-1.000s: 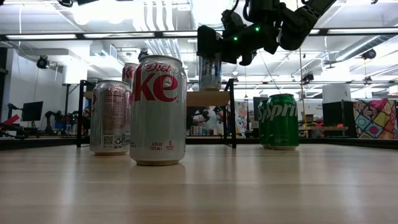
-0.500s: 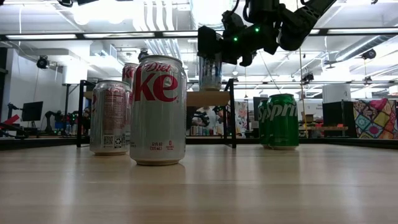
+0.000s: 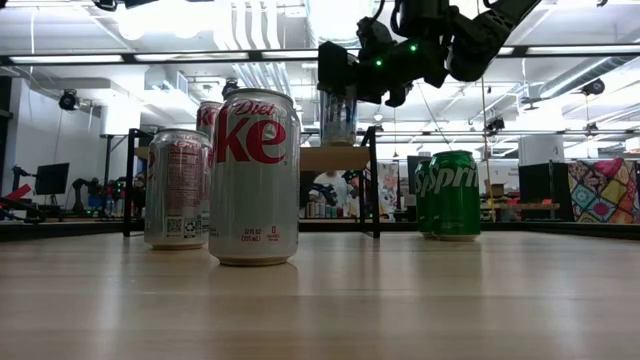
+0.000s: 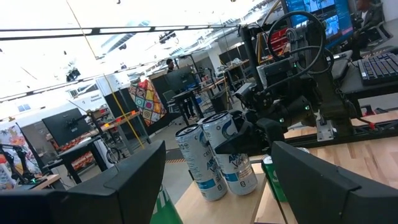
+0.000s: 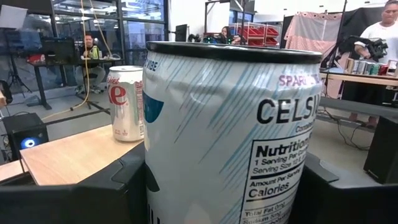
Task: Place canned beverage on shelf
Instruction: Put the white-blue soda can aligned with the other white-blue soda can on the shelf
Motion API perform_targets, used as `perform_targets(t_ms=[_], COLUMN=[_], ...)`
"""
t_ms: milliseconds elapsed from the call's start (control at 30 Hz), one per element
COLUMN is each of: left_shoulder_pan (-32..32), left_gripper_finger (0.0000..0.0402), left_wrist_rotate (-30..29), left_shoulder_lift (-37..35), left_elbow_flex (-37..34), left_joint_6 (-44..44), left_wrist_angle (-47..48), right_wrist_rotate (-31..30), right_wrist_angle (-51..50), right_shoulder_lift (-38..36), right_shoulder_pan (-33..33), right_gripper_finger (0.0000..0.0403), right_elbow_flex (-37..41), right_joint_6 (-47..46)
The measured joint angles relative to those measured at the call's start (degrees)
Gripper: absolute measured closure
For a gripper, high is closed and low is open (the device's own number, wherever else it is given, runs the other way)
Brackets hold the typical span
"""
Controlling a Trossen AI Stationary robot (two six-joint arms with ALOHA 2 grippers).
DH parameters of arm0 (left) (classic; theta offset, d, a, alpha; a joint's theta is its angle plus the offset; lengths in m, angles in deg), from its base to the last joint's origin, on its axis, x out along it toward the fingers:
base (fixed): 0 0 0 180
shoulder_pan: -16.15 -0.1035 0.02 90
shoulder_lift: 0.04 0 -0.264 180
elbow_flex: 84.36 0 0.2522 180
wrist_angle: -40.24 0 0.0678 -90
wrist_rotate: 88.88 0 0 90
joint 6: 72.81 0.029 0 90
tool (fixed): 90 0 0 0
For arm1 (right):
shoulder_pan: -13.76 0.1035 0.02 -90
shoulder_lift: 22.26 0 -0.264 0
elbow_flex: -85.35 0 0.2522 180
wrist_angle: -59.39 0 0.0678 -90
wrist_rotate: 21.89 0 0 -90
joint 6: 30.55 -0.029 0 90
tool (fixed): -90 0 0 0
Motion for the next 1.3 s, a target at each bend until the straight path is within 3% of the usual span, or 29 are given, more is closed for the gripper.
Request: perform_targets(t_ms=[1300], left_shoulder_pan=[0.0], left_gripper_finger=[0.0123], left_wrist_rotate=[0.0], left_shoulder_lift=[0.0], left_elbow_flex=[0.0], left_joint_6=[0.6], left_wrist_angle=[0.0], right_wrist_rotate=[0.0], right_wrist_angle=[-3.4], right_shoulder_lift=[-0.5], right_shoulder_pan=[0.0], right_gripper_finger=[0.0101], right_elbow_flex=[-0.1], right_joint_6=[-0.7])
